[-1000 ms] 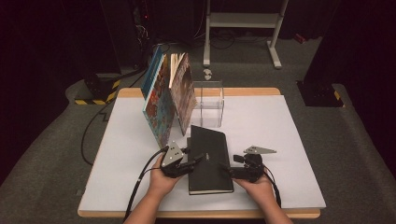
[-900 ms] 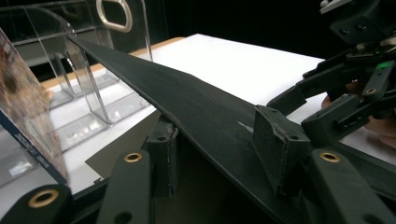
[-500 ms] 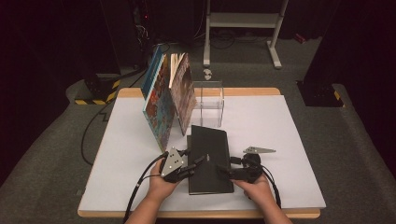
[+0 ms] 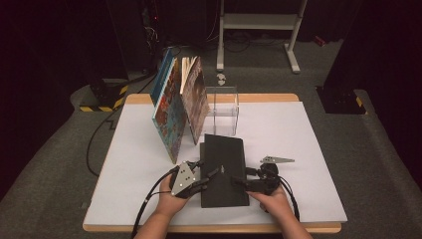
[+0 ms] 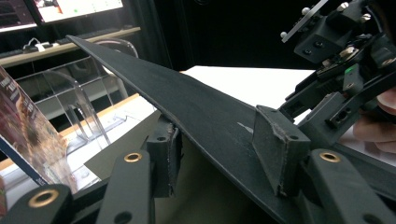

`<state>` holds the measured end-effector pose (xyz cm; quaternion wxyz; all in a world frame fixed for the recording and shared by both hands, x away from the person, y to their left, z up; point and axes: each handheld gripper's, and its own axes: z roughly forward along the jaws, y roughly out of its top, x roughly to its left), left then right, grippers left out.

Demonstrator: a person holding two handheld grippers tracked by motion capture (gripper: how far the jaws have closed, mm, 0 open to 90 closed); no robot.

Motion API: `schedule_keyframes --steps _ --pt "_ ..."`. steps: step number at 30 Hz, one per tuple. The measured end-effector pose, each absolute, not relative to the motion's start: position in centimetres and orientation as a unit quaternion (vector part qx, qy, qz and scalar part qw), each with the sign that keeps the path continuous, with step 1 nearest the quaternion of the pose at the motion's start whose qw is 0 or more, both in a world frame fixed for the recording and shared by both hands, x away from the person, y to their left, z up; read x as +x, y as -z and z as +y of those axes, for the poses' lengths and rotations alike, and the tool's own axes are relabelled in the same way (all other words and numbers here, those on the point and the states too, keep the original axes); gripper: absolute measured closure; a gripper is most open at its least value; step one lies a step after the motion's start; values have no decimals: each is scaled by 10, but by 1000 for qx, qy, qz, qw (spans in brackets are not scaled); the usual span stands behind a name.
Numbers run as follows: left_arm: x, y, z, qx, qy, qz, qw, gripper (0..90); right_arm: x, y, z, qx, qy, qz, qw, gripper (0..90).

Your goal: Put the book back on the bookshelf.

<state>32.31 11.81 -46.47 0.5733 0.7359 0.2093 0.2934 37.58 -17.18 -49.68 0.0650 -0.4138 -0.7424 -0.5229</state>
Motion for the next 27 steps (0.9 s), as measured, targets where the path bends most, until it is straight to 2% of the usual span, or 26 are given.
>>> schedule_keyframes --steps 12,27 --pt "321 466 119 731 -297 190 584 529 377 496 -172 -406 527 -742 84 63" --pt "320 462 122 735 -245 224 591 548 356 479 -170 -395 512 -763 2 117"
